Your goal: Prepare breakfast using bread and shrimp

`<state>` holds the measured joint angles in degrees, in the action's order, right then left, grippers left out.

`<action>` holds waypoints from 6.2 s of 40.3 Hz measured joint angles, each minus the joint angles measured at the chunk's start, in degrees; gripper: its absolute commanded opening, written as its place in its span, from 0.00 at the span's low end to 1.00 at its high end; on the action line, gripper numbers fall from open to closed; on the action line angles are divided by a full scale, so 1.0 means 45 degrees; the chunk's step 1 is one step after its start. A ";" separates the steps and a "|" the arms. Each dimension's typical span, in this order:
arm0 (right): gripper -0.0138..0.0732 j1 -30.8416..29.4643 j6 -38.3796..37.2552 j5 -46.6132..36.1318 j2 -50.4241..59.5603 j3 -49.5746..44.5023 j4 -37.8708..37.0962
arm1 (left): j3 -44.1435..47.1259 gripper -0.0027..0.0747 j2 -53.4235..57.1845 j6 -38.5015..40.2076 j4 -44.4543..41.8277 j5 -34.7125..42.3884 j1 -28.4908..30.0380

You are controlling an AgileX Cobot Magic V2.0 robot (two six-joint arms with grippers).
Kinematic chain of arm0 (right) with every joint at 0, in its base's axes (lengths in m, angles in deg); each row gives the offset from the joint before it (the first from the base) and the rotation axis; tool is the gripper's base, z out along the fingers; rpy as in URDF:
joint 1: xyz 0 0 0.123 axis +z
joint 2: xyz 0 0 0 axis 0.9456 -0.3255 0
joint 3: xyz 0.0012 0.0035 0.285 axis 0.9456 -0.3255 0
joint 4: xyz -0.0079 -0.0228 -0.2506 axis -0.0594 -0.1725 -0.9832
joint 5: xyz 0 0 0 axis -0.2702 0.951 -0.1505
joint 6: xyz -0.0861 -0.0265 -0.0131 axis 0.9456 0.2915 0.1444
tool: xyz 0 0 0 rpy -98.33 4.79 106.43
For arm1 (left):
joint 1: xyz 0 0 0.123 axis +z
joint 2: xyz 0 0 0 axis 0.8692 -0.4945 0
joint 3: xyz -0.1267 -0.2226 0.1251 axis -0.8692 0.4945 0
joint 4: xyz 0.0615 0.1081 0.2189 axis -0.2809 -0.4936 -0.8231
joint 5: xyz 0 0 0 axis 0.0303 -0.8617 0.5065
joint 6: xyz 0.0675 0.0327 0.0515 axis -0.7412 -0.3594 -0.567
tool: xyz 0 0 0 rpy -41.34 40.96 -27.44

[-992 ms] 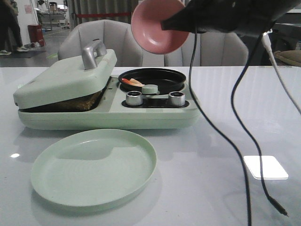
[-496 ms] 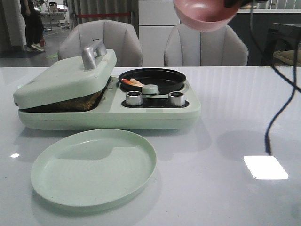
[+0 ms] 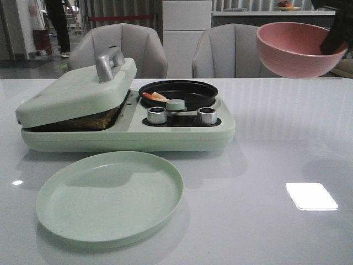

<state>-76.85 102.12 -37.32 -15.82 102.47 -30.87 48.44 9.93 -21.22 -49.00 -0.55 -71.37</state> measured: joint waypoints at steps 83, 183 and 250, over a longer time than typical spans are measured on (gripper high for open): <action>0.81 0.0528 0.1393 -0.1409 0.4239 -0.3432 -0.0636 | 0.0000 0.08 0.0000 0.0000 0.0000 0.0000 0.0000; 0.12 0.4626 0.1450 -0.6297 1.8422 -1.4584 -0.0085 | 0.0955 0.08 0.0312 0.0453 -0.0648 0.1097 0.0103; 0.12 0.4626 0.1450 -0.6277 1.8422 -1.4584 -0.0064 | 0.4528 0.08 0.1896 0.5532 -0.2383 0.6361 0.1370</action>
<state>-56.04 108.64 -65.57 67.08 36.84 -31.16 68.82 18.46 3.68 -59.72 28.07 -65.20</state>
